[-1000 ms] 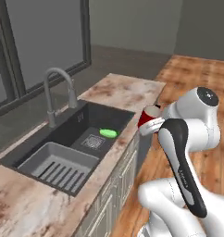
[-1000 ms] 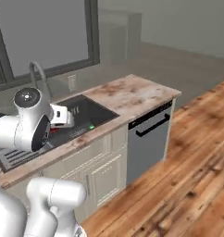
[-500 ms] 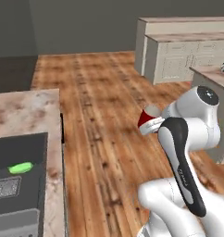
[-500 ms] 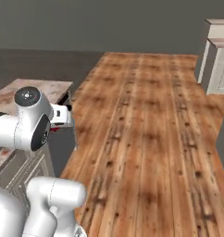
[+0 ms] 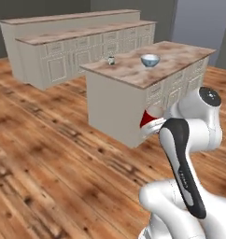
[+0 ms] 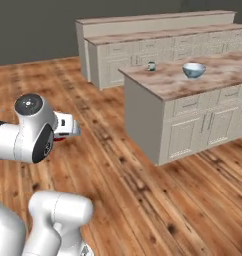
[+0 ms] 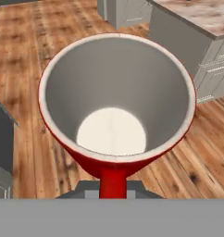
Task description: Clear the mugs and bowl far away from the sink.
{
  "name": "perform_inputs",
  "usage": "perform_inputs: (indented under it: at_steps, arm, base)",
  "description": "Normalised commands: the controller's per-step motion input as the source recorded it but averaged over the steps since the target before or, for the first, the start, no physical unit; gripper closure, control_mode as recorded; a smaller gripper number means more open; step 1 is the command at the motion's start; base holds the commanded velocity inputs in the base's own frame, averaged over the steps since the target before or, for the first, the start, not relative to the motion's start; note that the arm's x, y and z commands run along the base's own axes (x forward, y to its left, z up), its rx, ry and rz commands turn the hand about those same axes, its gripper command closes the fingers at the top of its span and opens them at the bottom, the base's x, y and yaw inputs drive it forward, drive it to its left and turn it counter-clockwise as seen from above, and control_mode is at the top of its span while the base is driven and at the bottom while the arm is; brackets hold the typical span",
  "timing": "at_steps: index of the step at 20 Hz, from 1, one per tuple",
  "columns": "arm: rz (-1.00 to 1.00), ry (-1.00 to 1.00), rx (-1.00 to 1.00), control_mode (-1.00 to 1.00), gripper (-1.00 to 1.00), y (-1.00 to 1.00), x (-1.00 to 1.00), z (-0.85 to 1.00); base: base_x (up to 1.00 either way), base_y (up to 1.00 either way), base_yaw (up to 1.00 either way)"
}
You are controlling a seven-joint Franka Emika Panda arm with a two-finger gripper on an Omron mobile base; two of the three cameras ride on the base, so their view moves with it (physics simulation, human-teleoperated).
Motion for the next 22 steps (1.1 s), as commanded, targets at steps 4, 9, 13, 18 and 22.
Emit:
perform_inputs:
  at_steps: [4, 9, 13, 18, 22]
  arm:
    - [0.00, 0.00, 0.00, 1.00, 1.00, 0.00, 0.00, 0.00]
    - [0.00, 0.00, 0.00, 1.00, 1.00, 0.00, 0.00, 0.00]
    - [0.00, 0.00, 0.00, 1.00, 1.00, 0.00, 0.00, 0.00]
    - [0.00, 0.00, 0.00, 1.00, 1.00, 0.00, 0.00, 0.00]
    - [0.00, 0.00, 0.00, 1.00, 1.00, 0.00, 0.00, 0.00]
  base:
    - [1.00, -0.51, -0.33]
    - [1.00, 0.04, -0.32]
    - [1.00, 0.72, -0.39]
    - [1.00, 0.94, -0.41]
    - [1.00, 0.70, -0.47]
